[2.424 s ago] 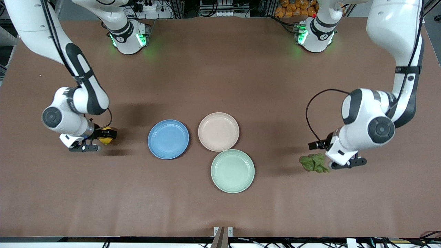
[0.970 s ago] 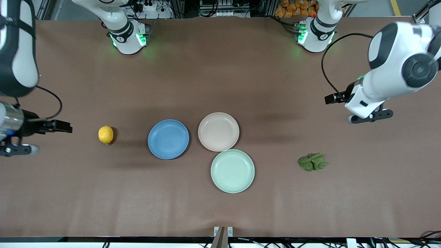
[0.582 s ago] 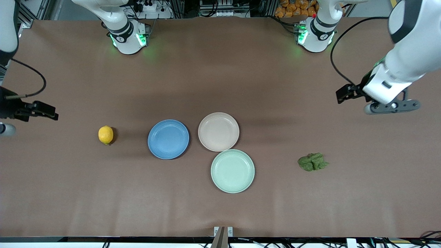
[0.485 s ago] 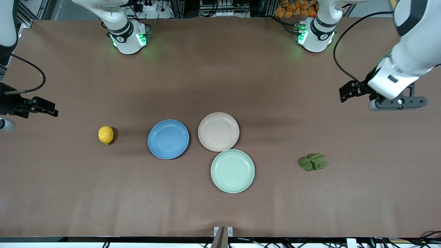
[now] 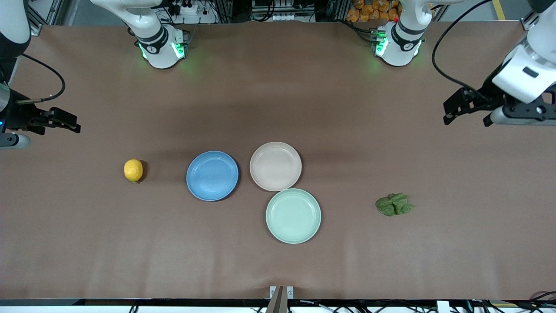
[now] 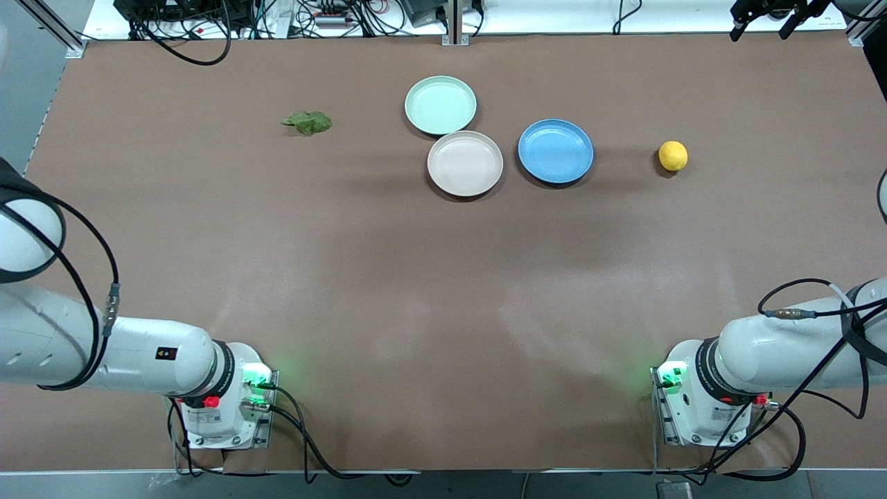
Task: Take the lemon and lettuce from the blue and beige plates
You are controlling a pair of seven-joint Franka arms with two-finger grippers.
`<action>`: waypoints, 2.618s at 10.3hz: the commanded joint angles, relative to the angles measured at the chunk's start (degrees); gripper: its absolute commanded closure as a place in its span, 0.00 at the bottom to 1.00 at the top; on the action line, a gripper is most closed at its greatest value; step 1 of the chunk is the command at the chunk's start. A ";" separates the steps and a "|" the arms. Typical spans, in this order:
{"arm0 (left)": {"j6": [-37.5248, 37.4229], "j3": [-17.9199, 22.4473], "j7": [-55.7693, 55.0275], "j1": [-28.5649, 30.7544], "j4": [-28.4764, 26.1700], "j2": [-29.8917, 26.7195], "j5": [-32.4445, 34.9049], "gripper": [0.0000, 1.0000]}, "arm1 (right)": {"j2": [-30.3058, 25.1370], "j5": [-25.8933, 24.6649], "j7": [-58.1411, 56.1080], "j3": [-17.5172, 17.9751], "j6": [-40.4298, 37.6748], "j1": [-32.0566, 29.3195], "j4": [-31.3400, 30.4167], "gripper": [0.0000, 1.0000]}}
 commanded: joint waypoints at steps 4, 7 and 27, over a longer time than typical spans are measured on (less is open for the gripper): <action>-9.03 -0.09 7.36 0.19 6.58 0.74 1.29 0.00 | -3.01 0.87 -0.14 0.41 3.16 -0.92 -0.94 0.00; -8.95 -0.18 7.18 0.28 6.50 0.91 1.12 0.00 | -3.01 0.08 -0.14 0.33 3.07 -0.92 2.31 0.00; -7.19 0.17 5.07 0.90 6.15 1.71 1.82 0.00 | -0.99 -0.01 0.21 -0.20 -7.39 -1.80 6.10 0.00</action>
